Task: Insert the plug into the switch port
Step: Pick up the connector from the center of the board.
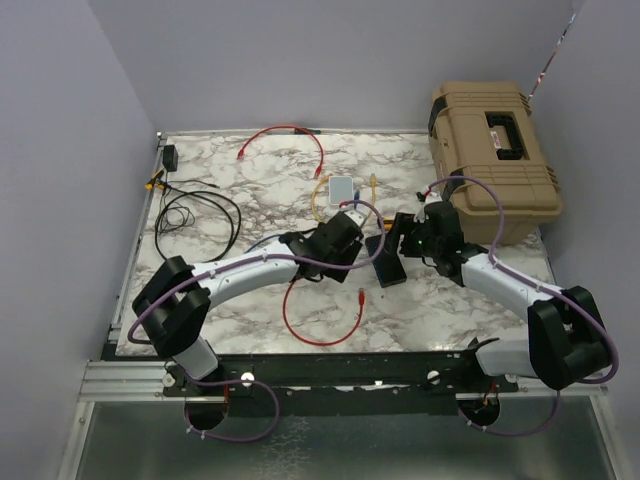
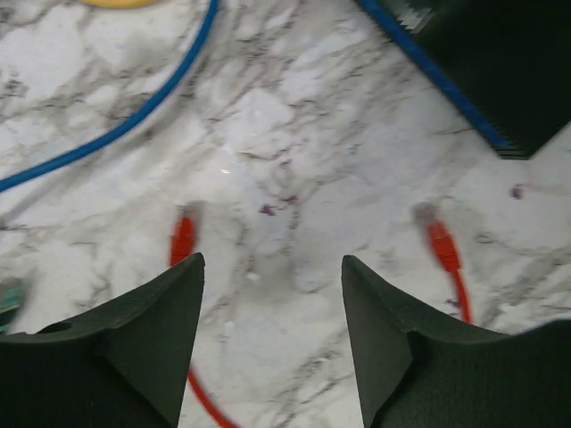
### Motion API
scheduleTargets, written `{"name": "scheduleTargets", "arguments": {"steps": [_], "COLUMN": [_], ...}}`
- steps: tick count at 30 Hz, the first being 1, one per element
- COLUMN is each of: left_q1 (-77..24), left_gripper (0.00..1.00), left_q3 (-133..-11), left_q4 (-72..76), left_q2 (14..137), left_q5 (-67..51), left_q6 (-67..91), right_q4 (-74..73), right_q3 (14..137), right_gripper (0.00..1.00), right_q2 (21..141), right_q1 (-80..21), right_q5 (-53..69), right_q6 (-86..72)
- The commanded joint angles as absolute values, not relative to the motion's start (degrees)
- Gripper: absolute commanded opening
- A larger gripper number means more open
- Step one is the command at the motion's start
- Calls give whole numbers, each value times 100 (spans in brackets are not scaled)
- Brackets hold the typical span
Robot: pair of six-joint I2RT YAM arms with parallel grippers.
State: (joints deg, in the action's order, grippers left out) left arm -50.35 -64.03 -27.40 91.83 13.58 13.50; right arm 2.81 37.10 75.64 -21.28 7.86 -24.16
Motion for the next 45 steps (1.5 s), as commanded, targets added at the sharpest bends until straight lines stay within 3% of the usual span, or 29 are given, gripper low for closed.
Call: {"name": "scheduleTargets", "arguments": {"steps": [1, 14, 36, 45], "left_q1": [-5804, -6918, -7194, -7177], "left_gripper": [64, 60, 42, 41], "left_q3": [-6366, -5677, -5317, -5164], "left_q4": [-2235, -1020, -468, -462], "left_q2": [9101, 9559, 10216, 10178], "left_q5": [1920, 2392, 2627, 3153], "left_q6": [2744, 4130, 4679, 4681], "right_q4": [386, 474, 444, 482], "right_q3": [3533, 3375, 3270, 3270], "right_gripper": [68, 69, 69, 69], "right_q2": [7457, 7281, 7000, 7061], "right_q1": [-2136, -2129, -2135, -2136], "right_q5": [218, -172, -143, -97], "right_q6": [-2694, -3004, -3006, -2997]}}
